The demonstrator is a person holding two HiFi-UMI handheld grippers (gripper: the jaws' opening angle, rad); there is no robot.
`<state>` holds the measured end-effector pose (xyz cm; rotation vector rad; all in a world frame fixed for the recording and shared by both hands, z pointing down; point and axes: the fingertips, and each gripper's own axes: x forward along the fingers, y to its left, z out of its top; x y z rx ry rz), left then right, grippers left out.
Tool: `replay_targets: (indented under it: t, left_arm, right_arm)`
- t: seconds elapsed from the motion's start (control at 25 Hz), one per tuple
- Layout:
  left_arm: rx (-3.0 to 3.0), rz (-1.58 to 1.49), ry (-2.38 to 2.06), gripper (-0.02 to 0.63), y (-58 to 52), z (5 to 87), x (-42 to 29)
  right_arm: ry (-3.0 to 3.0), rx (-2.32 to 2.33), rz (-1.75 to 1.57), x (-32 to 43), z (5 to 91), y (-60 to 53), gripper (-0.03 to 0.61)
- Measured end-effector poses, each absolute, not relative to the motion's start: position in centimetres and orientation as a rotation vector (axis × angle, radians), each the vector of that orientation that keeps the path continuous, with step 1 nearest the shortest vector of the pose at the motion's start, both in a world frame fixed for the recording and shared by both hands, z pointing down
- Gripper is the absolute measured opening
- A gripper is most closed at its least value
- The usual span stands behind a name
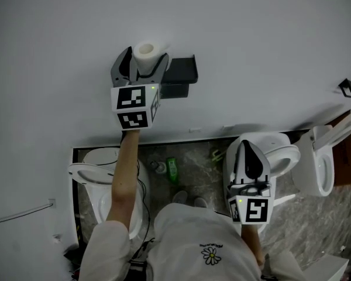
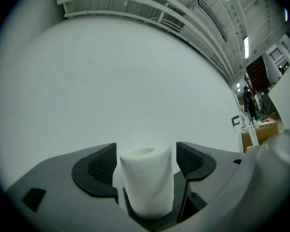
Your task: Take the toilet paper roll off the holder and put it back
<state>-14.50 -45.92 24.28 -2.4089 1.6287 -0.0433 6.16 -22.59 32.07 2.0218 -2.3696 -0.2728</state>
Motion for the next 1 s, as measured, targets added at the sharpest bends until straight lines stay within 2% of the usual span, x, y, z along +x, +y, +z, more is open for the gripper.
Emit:
replay_targets:
  t: [0.56,0.68,1.0]
  left_arm:
    - [-2.129,0.280,1.479,0.363,-33.2,9.0,-14.7]
    - [-2.090,0.276,1.474,0.289,-30.3,8.3,-14.9]
    - [-2.093,0.292,1.536,0.169,-25.1,11.4,-15.4]
  right_arm:
    - [-2.523,1.951,-0.471,4.6,27.7,-23.8,0.009]
    - [-2.563,1.938,-0.511,4.3,26.5,-24.0,0.011]
    - [-2.593,1.881,-0.596,2.8,25.6,-24.4,0.009]
